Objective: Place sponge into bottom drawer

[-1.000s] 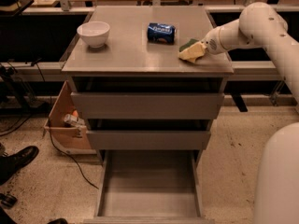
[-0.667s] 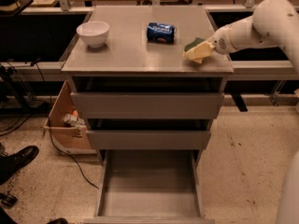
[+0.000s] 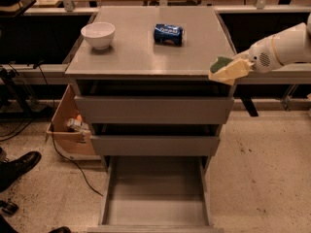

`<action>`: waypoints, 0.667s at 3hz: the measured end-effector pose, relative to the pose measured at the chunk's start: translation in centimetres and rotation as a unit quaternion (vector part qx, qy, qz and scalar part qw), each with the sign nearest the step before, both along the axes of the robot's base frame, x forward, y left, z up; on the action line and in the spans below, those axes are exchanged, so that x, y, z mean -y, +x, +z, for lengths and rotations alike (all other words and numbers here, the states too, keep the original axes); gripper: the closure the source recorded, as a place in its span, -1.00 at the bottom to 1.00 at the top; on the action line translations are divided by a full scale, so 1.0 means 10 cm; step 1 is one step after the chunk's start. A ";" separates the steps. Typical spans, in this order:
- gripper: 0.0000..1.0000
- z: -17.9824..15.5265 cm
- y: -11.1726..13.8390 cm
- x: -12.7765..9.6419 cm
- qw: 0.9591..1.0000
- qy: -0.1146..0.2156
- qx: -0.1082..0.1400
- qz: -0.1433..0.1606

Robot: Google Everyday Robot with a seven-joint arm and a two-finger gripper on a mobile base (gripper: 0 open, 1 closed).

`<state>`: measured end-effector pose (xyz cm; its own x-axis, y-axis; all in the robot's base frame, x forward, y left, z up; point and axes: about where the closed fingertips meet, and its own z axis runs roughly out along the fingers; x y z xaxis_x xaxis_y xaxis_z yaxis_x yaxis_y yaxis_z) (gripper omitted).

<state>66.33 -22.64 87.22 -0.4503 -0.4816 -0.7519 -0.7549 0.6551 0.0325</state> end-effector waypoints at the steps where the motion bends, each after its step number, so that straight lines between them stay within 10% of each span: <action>1: 1.00 0.00 0.00 0.00 1.000 0.000 0.000 0.000; 2: 1.00 -0.03 0.01 -0.06 1.000 -0.006 0.000 0.009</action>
Offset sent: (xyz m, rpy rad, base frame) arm 0.0013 0.0099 -0.0030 -0.0315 -0.0091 0.0378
